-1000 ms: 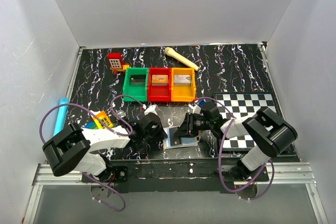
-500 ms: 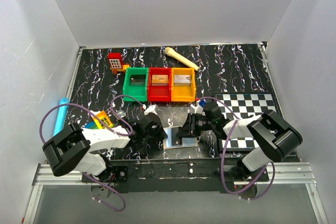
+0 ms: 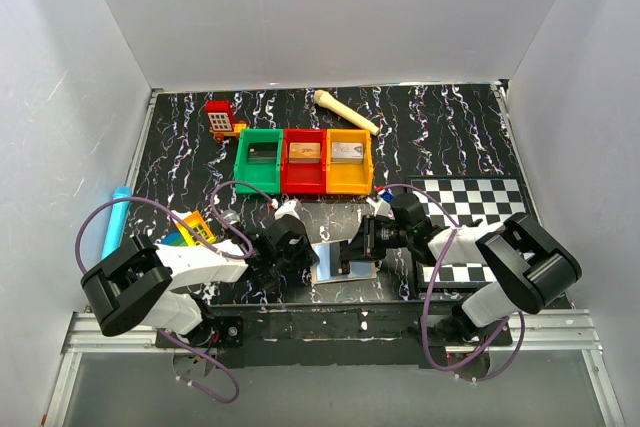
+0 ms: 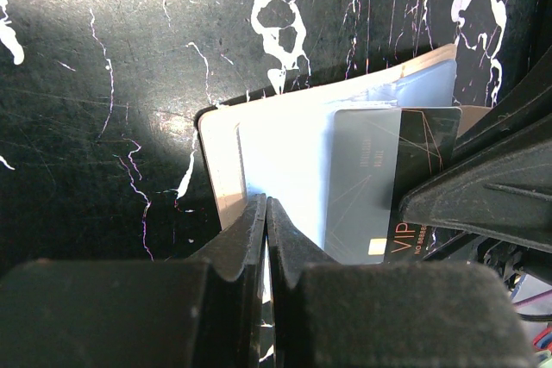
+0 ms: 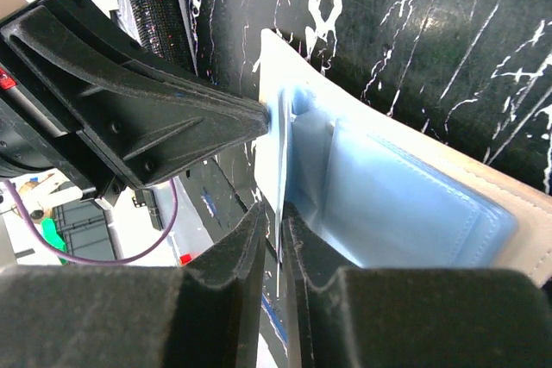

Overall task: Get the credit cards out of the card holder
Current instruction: Remove the credit card from the card holder.

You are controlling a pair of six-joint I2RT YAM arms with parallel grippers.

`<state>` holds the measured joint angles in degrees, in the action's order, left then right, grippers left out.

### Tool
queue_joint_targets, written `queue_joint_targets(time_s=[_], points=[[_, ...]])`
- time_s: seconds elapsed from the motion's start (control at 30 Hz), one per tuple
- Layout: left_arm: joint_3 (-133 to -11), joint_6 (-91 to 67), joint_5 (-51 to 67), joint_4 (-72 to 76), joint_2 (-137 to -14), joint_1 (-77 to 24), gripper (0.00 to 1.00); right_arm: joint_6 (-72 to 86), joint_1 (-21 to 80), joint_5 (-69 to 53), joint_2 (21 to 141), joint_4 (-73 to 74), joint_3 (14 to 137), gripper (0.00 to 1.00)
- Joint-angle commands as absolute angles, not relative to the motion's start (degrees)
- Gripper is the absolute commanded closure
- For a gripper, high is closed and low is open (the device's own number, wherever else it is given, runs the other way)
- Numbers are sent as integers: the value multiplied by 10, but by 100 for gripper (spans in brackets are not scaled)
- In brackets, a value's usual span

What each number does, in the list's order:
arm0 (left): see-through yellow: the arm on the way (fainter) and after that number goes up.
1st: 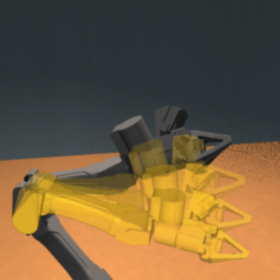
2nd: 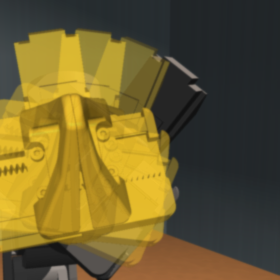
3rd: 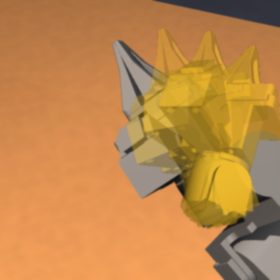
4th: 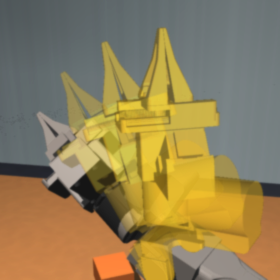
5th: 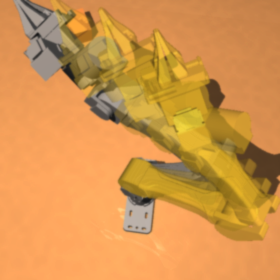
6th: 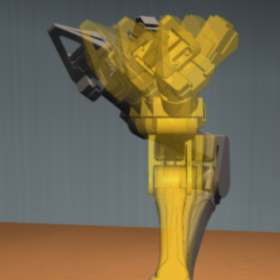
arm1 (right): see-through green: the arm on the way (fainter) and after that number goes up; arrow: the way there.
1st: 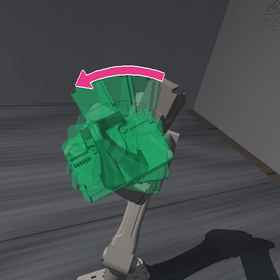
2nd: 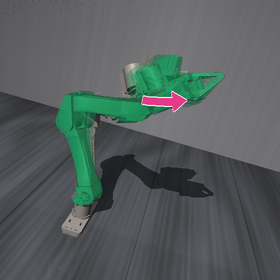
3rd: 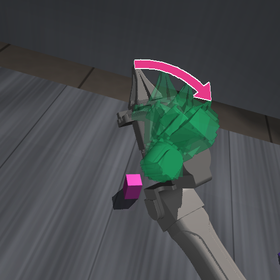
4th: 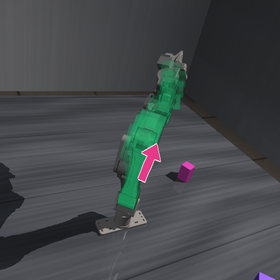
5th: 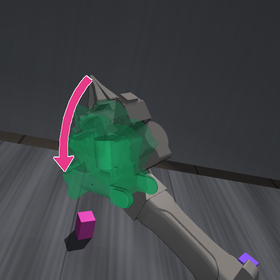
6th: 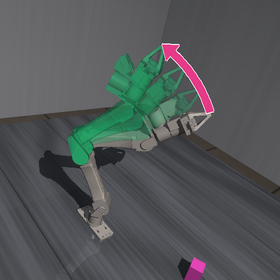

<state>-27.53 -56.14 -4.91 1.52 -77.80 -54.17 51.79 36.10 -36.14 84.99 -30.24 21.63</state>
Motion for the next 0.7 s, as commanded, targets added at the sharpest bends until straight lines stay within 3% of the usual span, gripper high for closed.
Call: queue_joint_targets(time_s=[0.0,0.23,0.37,0.67], points=[[-274,-556,-56,4,-780,-540,100,508,356,-365,838,-308,216,80],[-275,-555,-56,4,-782,-539,100,502,351,-367,832,-297,218,87],[-275,-554,-55,3,-781,-539,100,495,345,-367,831,-284,219,99],[-271,-555,-51,4,-781,-534,100,469,314,-363,803,-230,212,99]])
